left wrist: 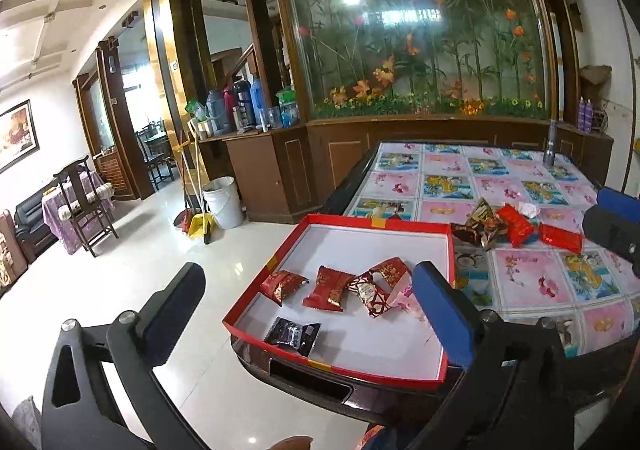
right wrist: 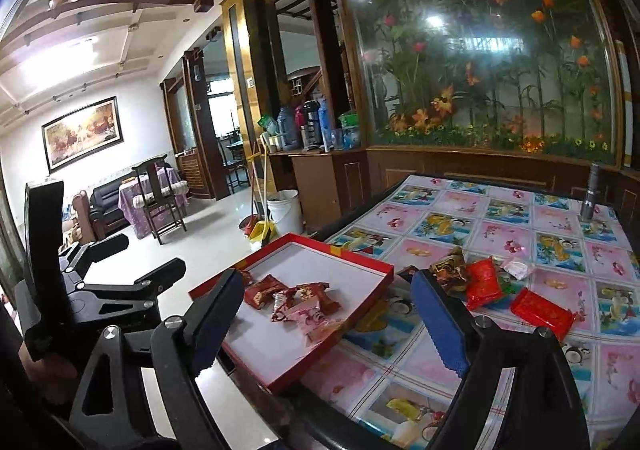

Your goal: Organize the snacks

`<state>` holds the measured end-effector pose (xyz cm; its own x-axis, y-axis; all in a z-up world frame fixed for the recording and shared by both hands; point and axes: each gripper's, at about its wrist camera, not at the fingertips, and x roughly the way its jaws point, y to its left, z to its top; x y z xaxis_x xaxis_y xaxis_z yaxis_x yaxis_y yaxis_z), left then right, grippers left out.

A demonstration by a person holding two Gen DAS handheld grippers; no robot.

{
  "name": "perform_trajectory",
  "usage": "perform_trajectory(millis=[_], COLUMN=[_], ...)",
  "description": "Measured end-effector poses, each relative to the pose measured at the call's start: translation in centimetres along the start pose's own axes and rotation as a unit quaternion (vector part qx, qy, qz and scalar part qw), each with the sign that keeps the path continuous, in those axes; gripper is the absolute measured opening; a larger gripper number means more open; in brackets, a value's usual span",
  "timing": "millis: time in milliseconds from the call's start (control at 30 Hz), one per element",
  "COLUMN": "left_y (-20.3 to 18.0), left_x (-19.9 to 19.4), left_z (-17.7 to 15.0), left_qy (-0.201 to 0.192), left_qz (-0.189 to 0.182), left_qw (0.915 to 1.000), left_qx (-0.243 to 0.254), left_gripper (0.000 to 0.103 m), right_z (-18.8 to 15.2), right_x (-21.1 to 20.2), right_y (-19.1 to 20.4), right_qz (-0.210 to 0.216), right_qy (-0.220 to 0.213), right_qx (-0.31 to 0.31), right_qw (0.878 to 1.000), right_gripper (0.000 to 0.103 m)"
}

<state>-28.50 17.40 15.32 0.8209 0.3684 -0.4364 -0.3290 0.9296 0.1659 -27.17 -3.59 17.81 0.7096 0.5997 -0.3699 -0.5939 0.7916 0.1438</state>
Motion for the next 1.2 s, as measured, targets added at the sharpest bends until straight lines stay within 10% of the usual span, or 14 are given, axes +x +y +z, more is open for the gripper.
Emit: perform_trajectory(millis=[967, 1200], left_y=[2.9, 2.7], left_x=[0.3, 0.4], left_z=[-2.2, -2.3], left_qy=[0.022, 0.025], left_qz=[-0.002, 0.001], left_qw=[0.9998, 0.9997], left_qx=[-0.002, 0.007], left_gripper=[0.103, 0.103], right_z=[-0.1, 5.1], right_x=[0.1, -6.7], right_y=[-1.9, -5.2], right_qz=[-0.007, 0.068], right_qy=[0.012, -0.052], right_qx=[0.046, 0.197], right_qw=[0.999, 0.977], right_gripper=[0.087, 0.088])
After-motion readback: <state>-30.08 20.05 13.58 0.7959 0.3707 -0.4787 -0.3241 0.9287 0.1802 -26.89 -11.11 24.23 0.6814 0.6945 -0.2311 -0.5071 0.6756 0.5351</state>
